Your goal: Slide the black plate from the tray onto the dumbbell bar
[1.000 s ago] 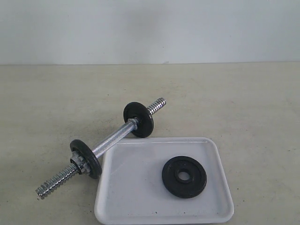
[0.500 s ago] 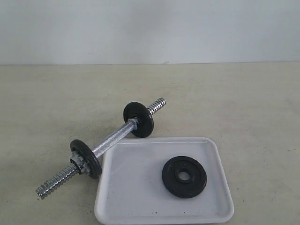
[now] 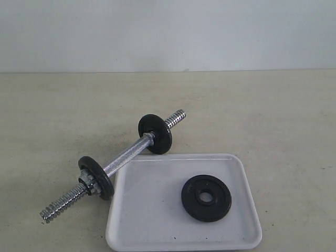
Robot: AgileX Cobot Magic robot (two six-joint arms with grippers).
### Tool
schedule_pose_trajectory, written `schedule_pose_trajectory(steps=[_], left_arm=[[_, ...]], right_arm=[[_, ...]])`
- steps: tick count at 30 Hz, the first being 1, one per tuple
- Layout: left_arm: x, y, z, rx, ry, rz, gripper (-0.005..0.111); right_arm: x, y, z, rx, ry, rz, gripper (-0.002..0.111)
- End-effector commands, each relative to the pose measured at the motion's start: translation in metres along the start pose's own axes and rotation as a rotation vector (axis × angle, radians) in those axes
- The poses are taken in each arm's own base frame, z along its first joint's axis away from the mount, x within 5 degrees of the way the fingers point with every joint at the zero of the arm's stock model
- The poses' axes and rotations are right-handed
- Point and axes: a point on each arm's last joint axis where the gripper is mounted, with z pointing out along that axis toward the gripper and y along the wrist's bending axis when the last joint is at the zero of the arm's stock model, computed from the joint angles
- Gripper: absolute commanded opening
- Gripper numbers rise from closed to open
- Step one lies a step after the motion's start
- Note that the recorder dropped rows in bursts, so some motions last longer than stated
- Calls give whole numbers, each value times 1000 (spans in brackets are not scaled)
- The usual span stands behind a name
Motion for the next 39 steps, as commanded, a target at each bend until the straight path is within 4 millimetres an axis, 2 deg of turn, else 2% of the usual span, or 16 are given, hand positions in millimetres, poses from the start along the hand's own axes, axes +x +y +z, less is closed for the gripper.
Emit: schedule_pose_trajectory(steps=[1,4,7,10,14,16,17,19,22,24,28,31,35,39], left_arm=[[-7,-10,38,172,134,182,4],[-8,-24,71,372,185,220,4],[4,-33,111,528,230,241,4],[31,-32,150,557,344,200,4],[78,-30,192,588,511,141,8],[108,-29,209,605,605,107,21],[121,-30,215,621,643,90,32],[152,-30,229,606,741,-7,61],[195,-35,244,565,883,-192,99],[220,-43,249,567,954,-228,110],[264,-74,253,676,1048,-167,110],[287,-98,256,720,1076,1,110],[300,-116,264,675,1072,153,110],[311,-117,265,693,1121,243,110]], right_arm=[[-10,15,31,-191,-15,-142,0],[-9,31,54,-400,28,-190,0],[3,38,79,-518,177,-77,0],[24,35,97,-515,338,66,0],[49,35,108,-559,446,109,0],[58,37,111,-605,481,124,0],[62,38,112,-626,497,126,0],[67,40,114,-652,514,145,0],[69,40,114,-662,521,153,0],[69,40,114,-662,521,153,0],[69,40,114,-664,522,152,0],[70,40,114,-667,529,154,0],[73,41,111,-675,583,150,0],[78,40,107,-678,653,153,0]])
